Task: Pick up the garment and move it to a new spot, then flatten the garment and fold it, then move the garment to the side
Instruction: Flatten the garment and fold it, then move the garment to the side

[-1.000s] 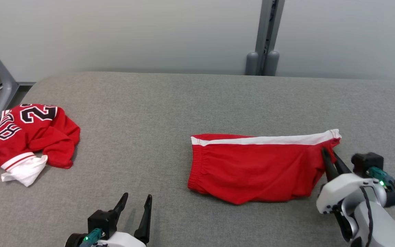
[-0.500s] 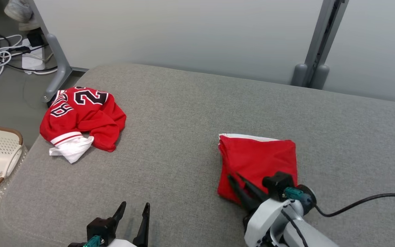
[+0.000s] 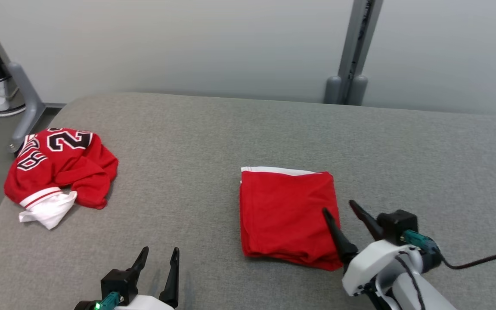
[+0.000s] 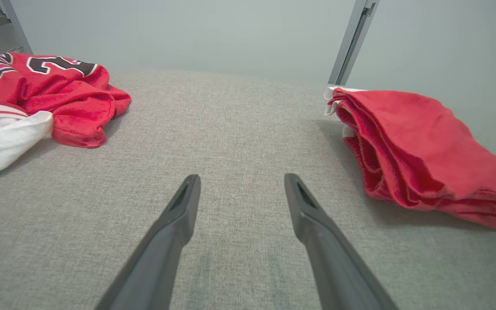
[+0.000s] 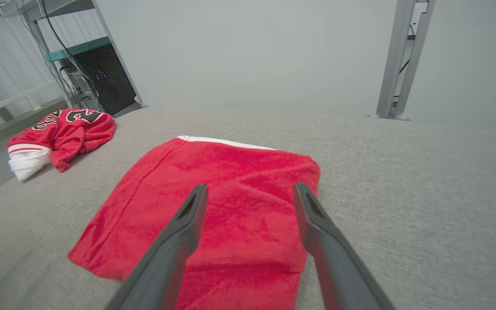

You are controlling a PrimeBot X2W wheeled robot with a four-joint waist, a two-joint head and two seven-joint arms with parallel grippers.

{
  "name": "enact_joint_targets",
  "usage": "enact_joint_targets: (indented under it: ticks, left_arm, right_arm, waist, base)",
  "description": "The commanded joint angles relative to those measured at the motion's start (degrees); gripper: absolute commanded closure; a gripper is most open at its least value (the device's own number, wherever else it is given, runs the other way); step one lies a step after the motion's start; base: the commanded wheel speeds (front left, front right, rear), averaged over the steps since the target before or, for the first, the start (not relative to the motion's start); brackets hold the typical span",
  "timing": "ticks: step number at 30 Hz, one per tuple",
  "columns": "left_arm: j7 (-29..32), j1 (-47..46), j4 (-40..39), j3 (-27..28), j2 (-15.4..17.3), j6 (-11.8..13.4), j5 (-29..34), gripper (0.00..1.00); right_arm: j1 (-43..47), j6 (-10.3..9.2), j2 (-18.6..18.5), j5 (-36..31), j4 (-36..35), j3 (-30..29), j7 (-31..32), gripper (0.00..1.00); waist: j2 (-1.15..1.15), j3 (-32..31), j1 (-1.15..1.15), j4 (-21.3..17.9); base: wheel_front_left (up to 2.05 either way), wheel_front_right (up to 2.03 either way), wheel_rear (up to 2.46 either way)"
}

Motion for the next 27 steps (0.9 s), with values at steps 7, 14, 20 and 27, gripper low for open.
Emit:
enact_joint_targets:
  ticks: [7,14,20,27]
  left_arm:
    - [-0.01,0.4,-1.52,2.81,0.24,1.73,2.44,0.0]
    - [-0.01,2.26,-3.02,5.51,0.24,2.14,4.67,0.0]
    - [-0.01,3.94,-3.4,6.98,0.24,1.99,5.51,0.0]
    - [-0.01,5.99,-4.08,8.18,0.24,2.28,6.55,0.0]
  right_arm:
    - [7.93,-0.01,-0.38,-9.26,-6.12,-17.24,-0.29,0.0]
    - [13.7,-0.01,-0.35,-11.17,-9.82,-23.76,-0.28,0.0]
    - [16.16,-0.02,-0.38,-10.97,-10.78,-24.72,-0.28,0.0]
    - [18.02,-0.02,-0.39,-10.26,-11.11,-24.18,-0.28,0.0]
  waist:
    - [0.0,-0.49,0.0,-6.68]
    - [0.0,-1.29,0.0,-9.34]
    - [0.0,-2.12,0.0,-10.22]
    - [0.0,-3.72,0.0,-10.34]
  base:
    - [0.0,0.0,0.0]
    - [0.0,0.0,0.0]
    - [0.0,0.0,0.0]
    - [0.0,0.0,0.0]
